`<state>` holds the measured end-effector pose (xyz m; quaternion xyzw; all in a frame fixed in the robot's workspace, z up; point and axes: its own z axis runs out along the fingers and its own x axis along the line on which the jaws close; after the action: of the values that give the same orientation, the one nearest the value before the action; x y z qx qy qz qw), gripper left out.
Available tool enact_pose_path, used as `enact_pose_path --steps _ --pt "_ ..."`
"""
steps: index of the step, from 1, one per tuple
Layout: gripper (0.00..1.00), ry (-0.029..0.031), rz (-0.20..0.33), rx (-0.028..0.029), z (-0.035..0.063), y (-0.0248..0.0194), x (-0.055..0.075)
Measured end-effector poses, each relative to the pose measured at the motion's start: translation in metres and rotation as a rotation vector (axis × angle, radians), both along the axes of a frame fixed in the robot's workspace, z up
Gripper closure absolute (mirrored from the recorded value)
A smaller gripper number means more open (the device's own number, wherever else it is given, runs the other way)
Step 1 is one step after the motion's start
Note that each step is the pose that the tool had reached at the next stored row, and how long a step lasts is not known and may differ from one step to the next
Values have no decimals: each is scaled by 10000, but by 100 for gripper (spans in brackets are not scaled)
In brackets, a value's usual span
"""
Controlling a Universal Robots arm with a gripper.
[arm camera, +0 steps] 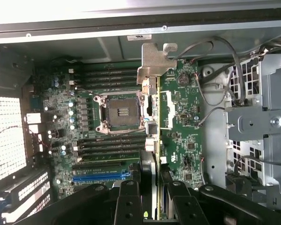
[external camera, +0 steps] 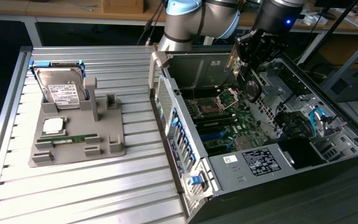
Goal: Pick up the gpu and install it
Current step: 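Pick up the gpu and move the gpu toward the slot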
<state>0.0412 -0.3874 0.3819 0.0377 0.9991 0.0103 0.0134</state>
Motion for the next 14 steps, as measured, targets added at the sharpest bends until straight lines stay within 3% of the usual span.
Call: enact_pose_path --steps 14 --pt "73 0 0 -1 -51 -9 0"
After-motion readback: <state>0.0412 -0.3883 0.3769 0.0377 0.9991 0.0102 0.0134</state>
